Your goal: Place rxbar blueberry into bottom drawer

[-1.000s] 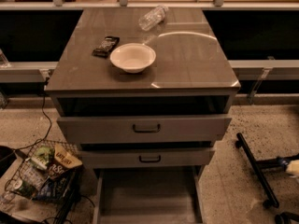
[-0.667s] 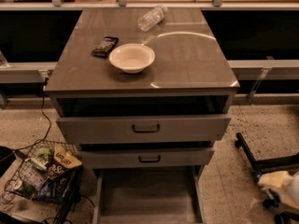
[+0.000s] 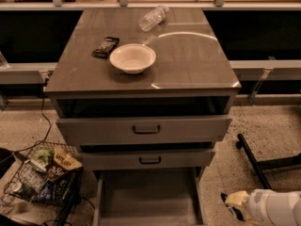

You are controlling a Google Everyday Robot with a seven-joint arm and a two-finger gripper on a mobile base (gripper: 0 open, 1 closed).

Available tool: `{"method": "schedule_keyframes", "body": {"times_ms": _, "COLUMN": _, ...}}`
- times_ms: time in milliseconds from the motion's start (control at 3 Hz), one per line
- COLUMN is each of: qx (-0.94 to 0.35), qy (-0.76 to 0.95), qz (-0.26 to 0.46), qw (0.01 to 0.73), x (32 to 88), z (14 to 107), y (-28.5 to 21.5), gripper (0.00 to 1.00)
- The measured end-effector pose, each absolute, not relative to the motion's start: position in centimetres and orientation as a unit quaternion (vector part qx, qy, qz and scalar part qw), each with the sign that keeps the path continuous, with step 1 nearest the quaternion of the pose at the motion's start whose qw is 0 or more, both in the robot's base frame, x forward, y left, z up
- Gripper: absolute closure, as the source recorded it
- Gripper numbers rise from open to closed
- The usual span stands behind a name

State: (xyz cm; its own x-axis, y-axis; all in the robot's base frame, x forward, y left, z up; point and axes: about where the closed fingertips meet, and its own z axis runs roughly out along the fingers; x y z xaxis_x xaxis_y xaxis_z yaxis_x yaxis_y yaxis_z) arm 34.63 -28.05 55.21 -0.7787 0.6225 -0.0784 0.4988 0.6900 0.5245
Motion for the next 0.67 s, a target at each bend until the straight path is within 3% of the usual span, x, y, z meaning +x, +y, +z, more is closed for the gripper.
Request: {"method": "schedule_keyframes", "body": {"times_ms": 667, "qx": 0.252, "qy": 0.911, "qz": 0.325, "qw": 0.043, "x": 36.0, "z": 48.5, "y": -18.2, "gripper": 1.0}}
